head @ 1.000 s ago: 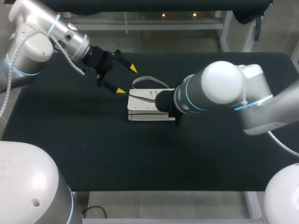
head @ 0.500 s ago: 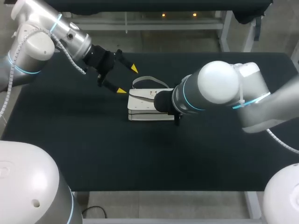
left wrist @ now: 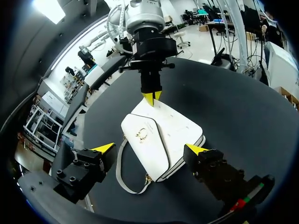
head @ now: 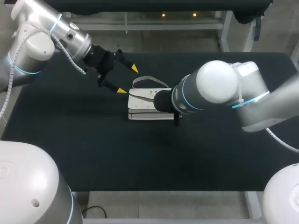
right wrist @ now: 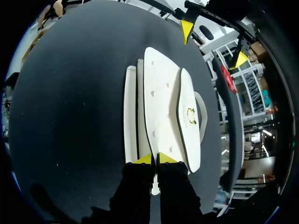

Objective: Pick up the bag, open it, inspect its contents, close it, and place it on the opposite side

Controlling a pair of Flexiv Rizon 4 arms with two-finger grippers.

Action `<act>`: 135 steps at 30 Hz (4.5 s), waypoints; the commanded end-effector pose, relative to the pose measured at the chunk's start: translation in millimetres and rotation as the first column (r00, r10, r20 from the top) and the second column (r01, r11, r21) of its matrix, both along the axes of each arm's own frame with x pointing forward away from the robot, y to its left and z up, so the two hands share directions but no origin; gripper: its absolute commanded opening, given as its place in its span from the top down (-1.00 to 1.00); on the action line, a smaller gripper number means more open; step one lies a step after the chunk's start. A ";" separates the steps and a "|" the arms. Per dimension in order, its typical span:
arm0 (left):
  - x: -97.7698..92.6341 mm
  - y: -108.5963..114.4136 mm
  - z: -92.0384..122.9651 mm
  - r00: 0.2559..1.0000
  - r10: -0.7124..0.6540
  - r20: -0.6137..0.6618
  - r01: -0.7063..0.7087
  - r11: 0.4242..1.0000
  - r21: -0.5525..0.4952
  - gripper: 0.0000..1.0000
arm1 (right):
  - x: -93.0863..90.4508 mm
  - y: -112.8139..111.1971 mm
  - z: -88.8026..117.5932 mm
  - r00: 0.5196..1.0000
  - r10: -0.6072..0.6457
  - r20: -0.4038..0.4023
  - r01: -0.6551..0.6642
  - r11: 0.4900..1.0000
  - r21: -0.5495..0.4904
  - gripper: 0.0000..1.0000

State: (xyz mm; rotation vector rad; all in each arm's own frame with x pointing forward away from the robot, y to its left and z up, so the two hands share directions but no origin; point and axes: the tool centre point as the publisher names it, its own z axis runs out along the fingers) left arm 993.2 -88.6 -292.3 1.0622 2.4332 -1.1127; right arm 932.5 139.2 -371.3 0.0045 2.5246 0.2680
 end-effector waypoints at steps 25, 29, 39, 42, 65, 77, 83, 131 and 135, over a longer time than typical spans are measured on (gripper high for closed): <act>-16.8 -34.2 -24.6 0.987 -0.119 0.107 0.129 0.987 -0.093 -0.96 | -1.9 5.7 -4.1 1.000 -0.023 0.019 0.023 1.000 0.011 1.00; -12.3 -39.1 -30.0 0.988 -0.114 0.106 0.125 0.987 -0.105 -0.76 | -1.9 5.7 -4.1 1.000 -0.023 0.019 0.023 1.000 0.011 1.00; -11.3 -52.5 -37.5 0.986 -0.096 0.138 0.109 0.990 -0.091 -0.53 | -1.9 5.7 -4.1 1.000 -0.023 0.019 0.023 1.000 0.011 1.00; -11.9 -52.9 -38.5 0.985 -0.091 0.146 0.105 0.990 -0.092 -0.49 | -1.9 5.7 -4.1 1.000 -0.023 0.019 0.023 1.000 0.011 1.00; -13.1 -53.8 -49.7 0.986 -0.055 0.160 0.064 0.997 -0.052 0.02 | -1.9 5.7 -4.1 1.000 -0.023 0.019 0.023 1.000 0.011 1.00; -5.8 -55.8 -62.6 0.976 -0.014 0.216 0.018 1.000 -0.018 0.13 | -1.9 5.7 -4.1 1.000 -0.023 0.019 0.023 1.000 0.011 1.00; -0.3 -55.9 -66.1 0.969 0.022 0.245 -0.019 1.000 -0.015 0.25 | -1.9 5.7 -4.1 1.000 -0.023 0.019 0.023 1.000 0.011 1.00; 13.5 -38.4 -47.3 0.992 0.128 0.010 -0.128 0.992 0.018 1.00 | -1.9 5.7 -4.1 1.000 -0.023 0.019 0.023 1.000 0.011 1.00; 7.4 -39.0 -52.9 0.990 0.129 0.062 -0.132 0.991 0.036 1.00 | -1.9 5.7 -4.1 1.000 -0.023 0.019 0.023 1.000 0.011 1.00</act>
